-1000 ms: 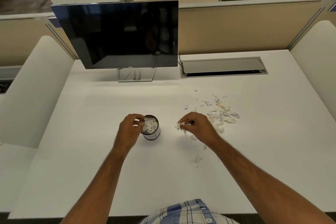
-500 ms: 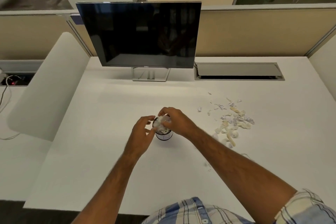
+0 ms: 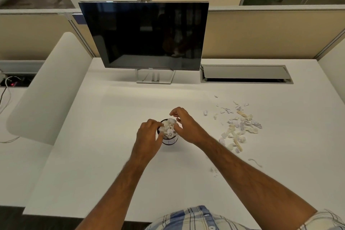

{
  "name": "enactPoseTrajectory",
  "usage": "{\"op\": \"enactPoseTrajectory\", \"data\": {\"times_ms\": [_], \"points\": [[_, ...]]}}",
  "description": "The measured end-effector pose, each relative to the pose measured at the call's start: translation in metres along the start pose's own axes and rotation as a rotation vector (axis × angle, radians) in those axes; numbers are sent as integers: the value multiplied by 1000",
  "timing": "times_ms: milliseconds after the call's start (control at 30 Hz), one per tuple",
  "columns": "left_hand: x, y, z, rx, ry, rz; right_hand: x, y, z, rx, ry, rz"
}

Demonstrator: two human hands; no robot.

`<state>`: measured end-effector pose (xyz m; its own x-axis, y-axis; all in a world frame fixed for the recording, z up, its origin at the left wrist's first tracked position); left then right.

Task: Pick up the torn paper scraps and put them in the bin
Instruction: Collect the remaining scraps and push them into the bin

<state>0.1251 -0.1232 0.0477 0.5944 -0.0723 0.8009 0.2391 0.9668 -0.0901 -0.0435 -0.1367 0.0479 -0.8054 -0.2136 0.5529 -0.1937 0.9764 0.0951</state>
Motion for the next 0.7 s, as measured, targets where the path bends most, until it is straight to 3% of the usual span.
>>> {"op": "enactPoseTrajectory", "data": {"times_ms": [100, 300, 467, 700], "points": [[2, 1, 8, -54, -5, 0, 5, 5, 4, 16, 68, 74], [-29, 4, 16, -249, -267, -235, 6, 12, 14, 57, 215, 51], [-51, 4, 7, -254, -467, -373, 14, 19, 26, 38, 335, 58], [-63, -5, 7, -177, -537, -552, -2, 22, 25, 88, 587, -97]]}}
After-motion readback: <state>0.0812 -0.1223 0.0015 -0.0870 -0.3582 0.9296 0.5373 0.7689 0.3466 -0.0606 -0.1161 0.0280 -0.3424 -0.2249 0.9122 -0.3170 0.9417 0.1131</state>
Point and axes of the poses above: each hand's wrist, its own y-axis away from the middle knuckle, its own x-axis out of the back of the hand, z = x × y, the point moved 7 cm from there along -y, towards the middle knuckle, and after that the axes turned 4 degrees about y, right-handed, at the moved point
